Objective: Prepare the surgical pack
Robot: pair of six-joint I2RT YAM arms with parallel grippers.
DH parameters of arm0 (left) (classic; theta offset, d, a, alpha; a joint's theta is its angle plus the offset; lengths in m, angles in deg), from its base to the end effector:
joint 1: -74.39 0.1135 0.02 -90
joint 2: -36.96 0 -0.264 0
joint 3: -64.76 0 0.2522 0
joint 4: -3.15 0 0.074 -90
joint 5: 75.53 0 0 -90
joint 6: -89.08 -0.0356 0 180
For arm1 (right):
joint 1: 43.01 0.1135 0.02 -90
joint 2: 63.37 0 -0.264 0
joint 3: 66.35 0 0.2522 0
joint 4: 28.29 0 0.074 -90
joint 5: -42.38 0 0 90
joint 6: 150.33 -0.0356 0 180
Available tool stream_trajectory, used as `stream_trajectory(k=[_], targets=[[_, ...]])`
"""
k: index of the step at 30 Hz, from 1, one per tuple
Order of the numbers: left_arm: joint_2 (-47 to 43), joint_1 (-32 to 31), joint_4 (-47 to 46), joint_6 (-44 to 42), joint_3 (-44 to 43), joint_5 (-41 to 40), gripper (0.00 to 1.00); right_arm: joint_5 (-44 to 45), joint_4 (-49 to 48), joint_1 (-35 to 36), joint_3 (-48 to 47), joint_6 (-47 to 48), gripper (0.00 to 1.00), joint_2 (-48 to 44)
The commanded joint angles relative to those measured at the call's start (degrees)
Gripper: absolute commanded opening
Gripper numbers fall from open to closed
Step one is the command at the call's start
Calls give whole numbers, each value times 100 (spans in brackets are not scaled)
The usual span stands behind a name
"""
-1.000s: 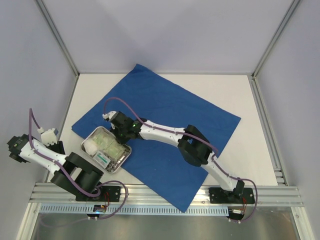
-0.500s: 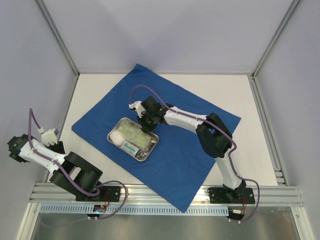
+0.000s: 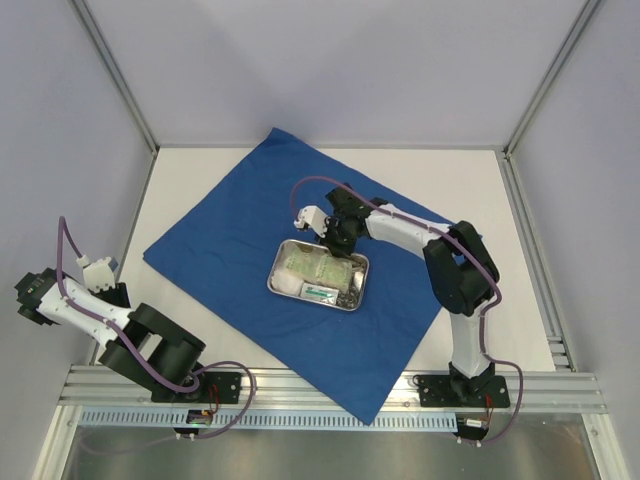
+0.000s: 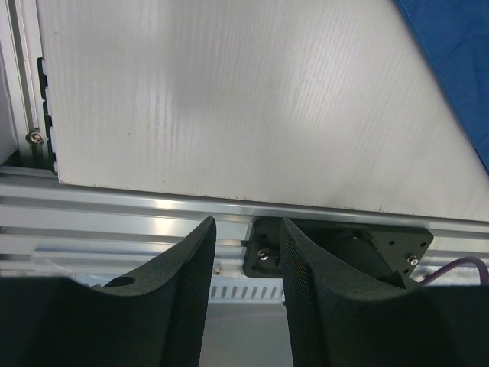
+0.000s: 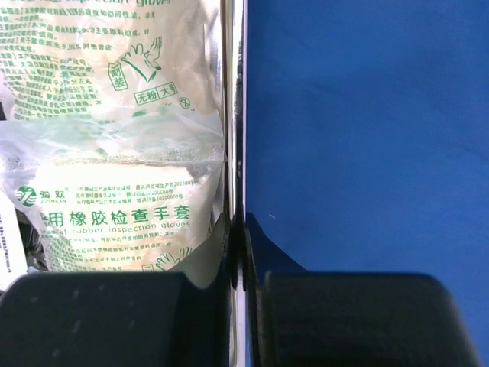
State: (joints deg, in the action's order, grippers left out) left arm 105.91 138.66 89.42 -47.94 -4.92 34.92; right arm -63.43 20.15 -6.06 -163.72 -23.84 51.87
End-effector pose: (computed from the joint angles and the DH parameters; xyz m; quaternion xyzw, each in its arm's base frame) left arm 0.0918 0.1619 0.2561 -0.1406 0.9733 -0.0685 0.1680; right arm 0.3267 0.2579 0.1758 -0.6022 0.7602 0.1354 0.2028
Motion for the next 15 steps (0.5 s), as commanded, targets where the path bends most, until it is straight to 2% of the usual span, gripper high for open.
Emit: stream_trajectory(k=[1,10,15], targets=[[-39,24,97,-167,-68,73,48,852,285,-258,-23,1369,0,130],[-101,24,79,-184,-86,-6,48,869,-136,-294,-884,3038,1,736],[-48,24,61,-167,-77,21,48,1369,-523,-4,-1095,3864,10,1061]])
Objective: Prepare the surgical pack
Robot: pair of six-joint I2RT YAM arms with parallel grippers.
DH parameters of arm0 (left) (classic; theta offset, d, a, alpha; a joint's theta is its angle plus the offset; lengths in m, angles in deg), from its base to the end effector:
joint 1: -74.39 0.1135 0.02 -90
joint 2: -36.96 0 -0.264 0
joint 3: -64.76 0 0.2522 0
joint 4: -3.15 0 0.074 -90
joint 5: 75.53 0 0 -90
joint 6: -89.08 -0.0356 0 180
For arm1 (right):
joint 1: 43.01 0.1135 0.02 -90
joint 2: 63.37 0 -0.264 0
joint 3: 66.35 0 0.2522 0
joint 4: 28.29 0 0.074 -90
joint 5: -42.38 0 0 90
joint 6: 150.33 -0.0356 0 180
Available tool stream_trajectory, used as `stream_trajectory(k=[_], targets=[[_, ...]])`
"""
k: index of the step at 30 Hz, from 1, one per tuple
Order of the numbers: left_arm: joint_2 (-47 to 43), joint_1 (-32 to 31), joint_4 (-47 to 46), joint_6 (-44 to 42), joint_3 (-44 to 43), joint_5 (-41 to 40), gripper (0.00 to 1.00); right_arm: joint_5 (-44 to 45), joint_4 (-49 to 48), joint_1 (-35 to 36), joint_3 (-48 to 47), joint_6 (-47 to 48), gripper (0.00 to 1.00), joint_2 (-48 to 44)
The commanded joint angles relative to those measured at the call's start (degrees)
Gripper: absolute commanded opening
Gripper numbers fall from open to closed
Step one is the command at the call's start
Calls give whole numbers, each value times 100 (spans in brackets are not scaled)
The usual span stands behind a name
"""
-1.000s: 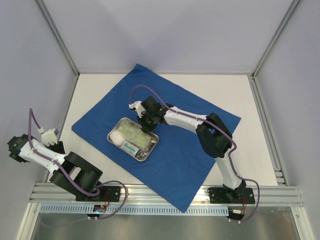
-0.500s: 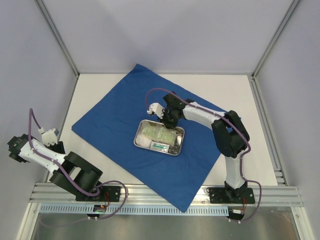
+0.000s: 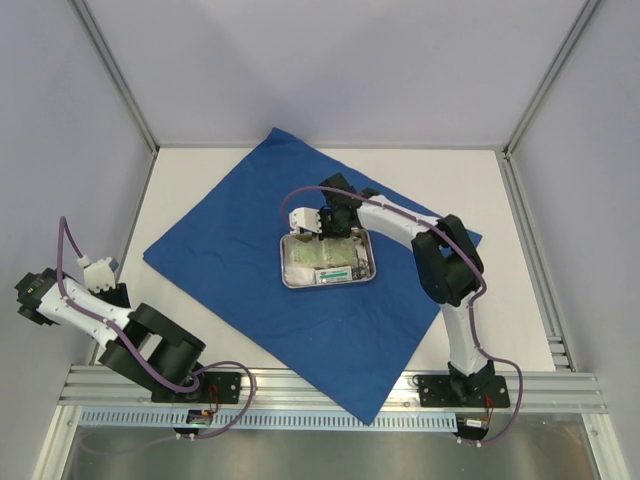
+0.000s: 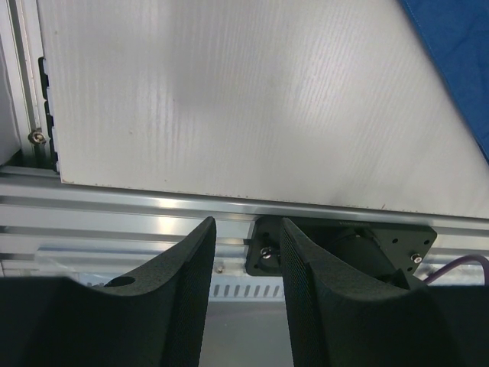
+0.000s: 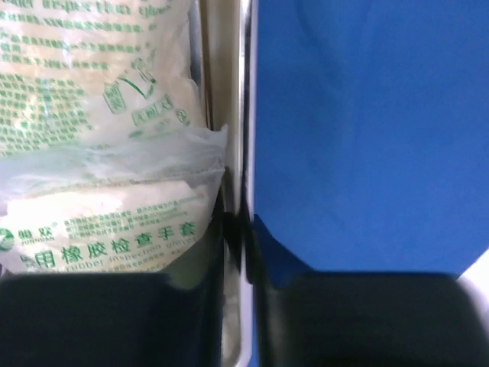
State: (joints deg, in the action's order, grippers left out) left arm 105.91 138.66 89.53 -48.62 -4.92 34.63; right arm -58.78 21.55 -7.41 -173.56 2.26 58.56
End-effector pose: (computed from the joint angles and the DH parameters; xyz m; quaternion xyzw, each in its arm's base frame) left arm 0.0916 0.1618 0.2560 -0.1352 0.9745 -0.0669 0.1659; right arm 0.3622 0.2678 0.1751 -0.7478 0.6195 0.0411 0.2352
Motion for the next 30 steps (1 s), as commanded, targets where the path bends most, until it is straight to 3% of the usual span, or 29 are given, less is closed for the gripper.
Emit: stream_trajectory(k=[1,3,4,10,23,26,27,30], targets=[[-39,24,59,-108,-68,49,48,940,-724,167,-129,1273,20,410],[-39,33,68,-108,-68,49,48,1106,-944,167,-156,1195,33,385],[-48,24,68,-116,-59,49,48,1151,-1040,176,-113,1151,45,332],[-118,24,147,-178,-42,137,48,1467,-2183,176,617,1080,62,-606],[-215,-46,340,-178,-33,409,49,1292,-2131,36,890,703,63,-2032],[-250,-414,332,58,-7,348,49,1230,-2219,-140,916,-314,64,-2410],[-311,-563,314,146,46,331,49,1265,-2236,-210,916,-1039,66,-2576],[-504,-1415,121,656,177,199,52,1756,-2035,-631,916,-2466,69,-2823]])
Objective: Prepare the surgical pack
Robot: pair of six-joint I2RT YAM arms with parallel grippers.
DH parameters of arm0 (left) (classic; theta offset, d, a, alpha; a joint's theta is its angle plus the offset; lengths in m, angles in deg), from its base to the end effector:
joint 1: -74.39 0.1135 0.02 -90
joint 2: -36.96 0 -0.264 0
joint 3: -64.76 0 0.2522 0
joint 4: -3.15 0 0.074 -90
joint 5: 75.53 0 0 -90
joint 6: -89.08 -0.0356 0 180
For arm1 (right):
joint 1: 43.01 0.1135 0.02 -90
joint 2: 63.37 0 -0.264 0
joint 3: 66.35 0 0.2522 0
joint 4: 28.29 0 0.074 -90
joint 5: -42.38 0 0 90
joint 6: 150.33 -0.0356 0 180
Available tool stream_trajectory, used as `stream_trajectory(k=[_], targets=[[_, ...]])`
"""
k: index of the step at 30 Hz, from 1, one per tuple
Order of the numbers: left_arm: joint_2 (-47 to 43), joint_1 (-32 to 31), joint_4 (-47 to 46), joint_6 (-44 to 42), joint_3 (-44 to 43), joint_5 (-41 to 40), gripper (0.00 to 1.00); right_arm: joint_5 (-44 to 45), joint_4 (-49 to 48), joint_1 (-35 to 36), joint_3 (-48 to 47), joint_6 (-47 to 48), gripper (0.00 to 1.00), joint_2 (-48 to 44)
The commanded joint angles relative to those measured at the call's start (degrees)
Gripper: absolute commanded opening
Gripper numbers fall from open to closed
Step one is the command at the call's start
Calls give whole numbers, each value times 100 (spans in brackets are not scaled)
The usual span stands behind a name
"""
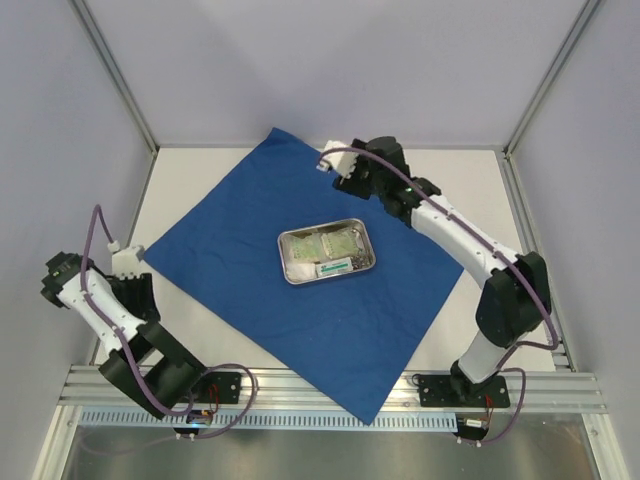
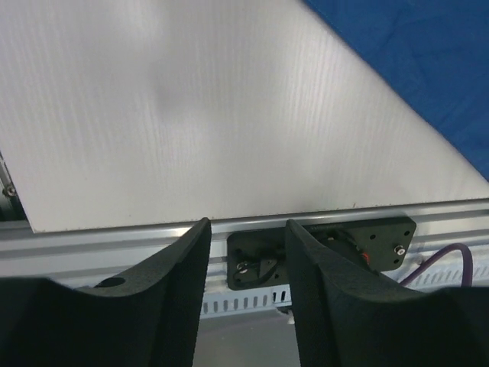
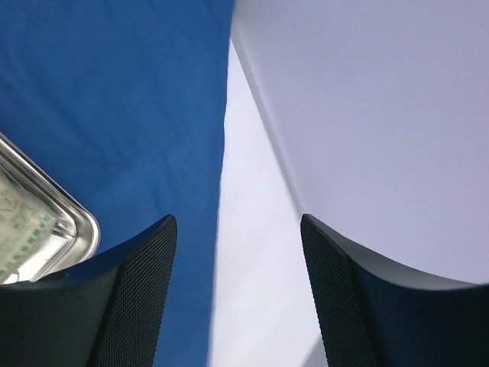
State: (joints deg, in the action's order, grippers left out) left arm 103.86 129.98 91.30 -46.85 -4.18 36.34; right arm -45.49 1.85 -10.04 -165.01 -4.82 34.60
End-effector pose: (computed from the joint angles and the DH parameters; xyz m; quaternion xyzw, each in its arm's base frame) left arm 0.1102 0.1375 0.2585 -0.0762 0.9783 -0.0941 0.1679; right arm 0.3398 0.2189 0.3241 -0.5957 0.6251 -0.1143 0.4912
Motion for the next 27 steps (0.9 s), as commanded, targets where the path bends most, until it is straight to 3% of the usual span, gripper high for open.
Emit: stream_trajectory(k=[1,4,5,7,9,11,13,16,22,27], targets=[[-334,-845,-117,654,121,-102,55,603,231,-649,70,-2850,69,-480],[-370,-1936,-389,1305,156,-375,60,1070,820,-1386,368,-4917,67,-674],[-292,-2469,-538,1437,156,-455,60,1000,918,-1607,752,-5431,66,-735],[-160,-2938,-697,1841,165,-708,62,668,876,-2378,1289,-6589,65,-999],[112,-3658,-961,2139,200,-938,63,35,674,-2952,2133,-7165,65,-1306],[323,-4125,-1232,2307,235,-1438,64,67,515,-3743,2530,-7797,66,-1447],[683,-4609,-1400,2448,253,-1798,65,129,480,-4210,2926,-7967,67,-1544],[1254,-4943,-1752,2519,157,-2097,65,393,323,-4325,3277,-8046,68,-1553],[2450,-5014,-2332,2414,25,-2678,63,77,208,-4334,3515,-8205,64,-921],[2750,-5014,-2780,2387,200,-2740,63,-116,-47,-4334,3858,-8389,46,-780]])
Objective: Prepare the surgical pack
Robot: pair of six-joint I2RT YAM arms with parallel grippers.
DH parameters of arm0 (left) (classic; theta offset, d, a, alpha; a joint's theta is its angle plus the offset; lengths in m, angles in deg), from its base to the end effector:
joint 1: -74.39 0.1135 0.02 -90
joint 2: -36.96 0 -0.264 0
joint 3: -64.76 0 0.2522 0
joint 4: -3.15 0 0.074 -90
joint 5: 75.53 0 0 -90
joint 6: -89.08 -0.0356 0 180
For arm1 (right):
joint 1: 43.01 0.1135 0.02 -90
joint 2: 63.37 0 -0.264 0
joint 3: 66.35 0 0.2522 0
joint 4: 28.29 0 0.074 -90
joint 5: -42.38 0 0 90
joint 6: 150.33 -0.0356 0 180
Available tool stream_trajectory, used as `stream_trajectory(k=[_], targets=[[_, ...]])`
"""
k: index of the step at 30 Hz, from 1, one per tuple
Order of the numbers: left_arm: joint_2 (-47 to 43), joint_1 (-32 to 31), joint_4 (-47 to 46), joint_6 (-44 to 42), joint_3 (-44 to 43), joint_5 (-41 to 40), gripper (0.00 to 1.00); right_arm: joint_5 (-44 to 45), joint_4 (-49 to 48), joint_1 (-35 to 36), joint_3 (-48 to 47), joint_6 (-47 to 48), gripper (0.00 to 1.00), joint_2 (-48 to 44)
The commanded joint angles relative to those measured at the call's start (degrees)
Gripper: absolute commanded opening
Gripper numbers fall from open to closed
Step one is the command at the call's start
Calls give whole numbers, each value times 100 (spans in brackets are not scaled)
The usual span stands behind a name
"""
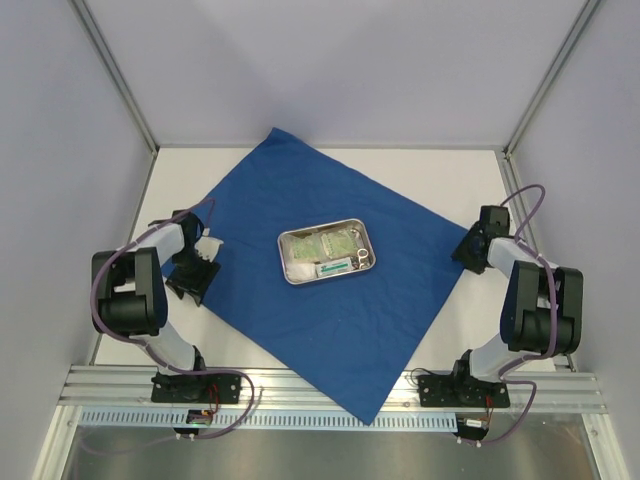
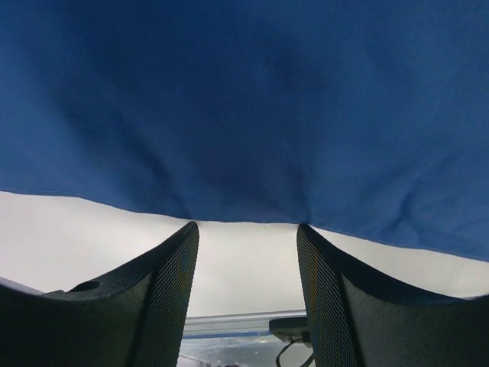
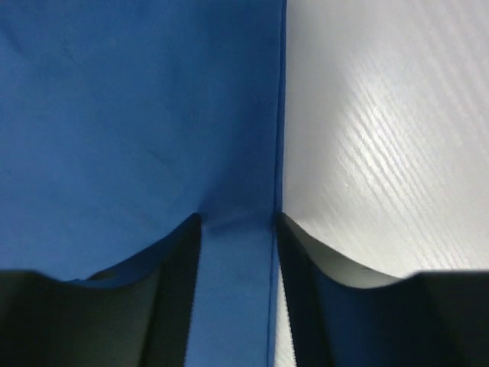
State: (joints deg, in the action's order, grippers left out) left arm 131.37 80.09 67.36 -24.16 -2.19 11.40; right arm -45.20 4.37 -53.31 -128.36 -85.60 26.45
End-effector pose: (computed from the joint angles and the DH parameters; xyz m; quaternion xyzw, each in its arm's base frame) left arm 0.2594 0.0278 0.1509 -0.1528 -0.9878 -0.0223 0.0208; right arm 0.2912 -0.0544 0.1645 0.3004 0.9189 0.0129 0.2553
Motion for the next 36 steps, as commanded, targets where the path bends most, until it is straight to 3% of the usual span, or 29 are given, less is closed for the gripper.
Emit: stream_trajectory(k=[1,6,9,15,23,25,26,28,32,36], targets=[[33,-33,-431,118,2,-264,63,-345,-316,2,245,-320,41,35],[393,-25,-660,57,-165,-430,62,-637,-439,2,570,-372,10,-131],[613,-24,-765,4,-341,-598,58,-812,-509,2,851,-469,0,-298],[1026,159,-792,-31,-833,-791,54,-1208,-589,125,1667,-645,0,-895],[1659,564,-818,-136,-1624,-932,54,-901,455,240,2356,-1041,0,-3442],[1790,582,-722,-128,-1930,-985,54,-699,1018,240,2154,-1049,5,-4100],[1809,582,-687,-110,-2028,-994,54,-594,1176,240,2066,-1041,27,-4278],[1827,582,-572,-84,-2239,-950,54,-251,1467,231,1769,-918,60,-4613],[1616,582,-380,-128,-2319,-766,54,5,1189,292,1162,-479,63,-4571],[802,582,-125,-75,-1908,-116,56,-1284,397,923,739,92,55,-3878]])
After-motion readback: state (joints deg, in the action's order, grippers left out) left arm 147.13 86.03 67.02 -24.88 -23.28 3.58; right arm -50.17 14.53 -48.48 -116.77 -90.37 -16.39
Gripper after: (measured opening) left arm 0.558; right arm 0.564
